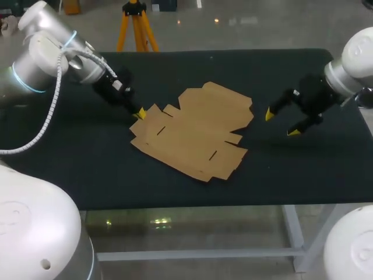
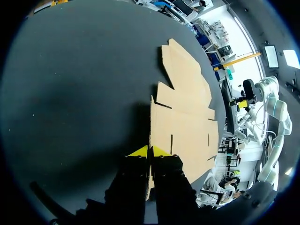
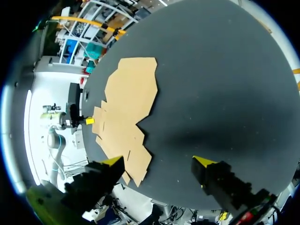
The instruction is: Assemble the packaging by folding the flat box into shape, placing the metal phone stand inside, and closing the box properly
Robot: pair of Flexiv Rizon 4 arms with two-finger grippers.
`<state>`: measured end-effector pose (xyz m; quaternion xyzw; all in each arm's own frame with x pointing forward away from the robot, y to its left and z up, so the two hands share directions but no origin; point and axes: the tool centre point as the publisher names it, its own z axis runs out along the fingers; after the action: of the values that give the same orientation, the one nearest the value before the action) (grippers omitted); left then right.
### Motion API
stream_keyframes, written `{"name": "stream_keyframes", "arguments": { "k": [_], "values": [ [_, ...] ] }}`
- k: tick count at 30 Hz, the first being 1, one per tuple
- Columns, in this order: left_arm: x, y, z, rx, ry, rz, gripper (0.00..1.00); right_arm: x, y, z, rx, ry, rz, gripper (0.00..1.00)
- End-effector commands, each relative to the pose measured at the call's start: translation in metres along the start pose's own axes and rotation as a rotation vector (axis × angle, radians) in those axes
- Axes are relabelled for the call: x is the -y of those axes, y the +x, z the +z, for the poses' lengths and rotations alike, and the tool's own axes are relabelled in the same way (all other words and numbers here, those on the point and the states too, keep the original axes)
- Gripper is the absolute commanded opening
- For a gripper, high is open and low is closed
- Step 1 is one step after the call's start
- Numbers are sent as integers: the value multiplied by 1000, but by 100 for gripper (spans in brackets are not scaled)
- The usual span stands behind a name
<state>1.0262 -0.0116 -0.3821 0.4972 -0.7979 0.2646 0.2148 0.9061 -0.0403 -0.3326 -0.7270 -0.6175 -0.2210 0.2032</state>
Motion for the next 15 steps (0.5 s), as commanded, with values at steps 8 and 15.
{"name": "stream_keyframes", "arguments": {
  "k": [8, 15],
  "values": [
    [-12, -2, -19, -42, 214, -138, 0, -2, 2, 1, 5, 9, 1, 100],
    [-18, -2, -22, -30, 263, -214, 0, -3, 2, 1, 4, 8, 3, 100]
  ]
}}
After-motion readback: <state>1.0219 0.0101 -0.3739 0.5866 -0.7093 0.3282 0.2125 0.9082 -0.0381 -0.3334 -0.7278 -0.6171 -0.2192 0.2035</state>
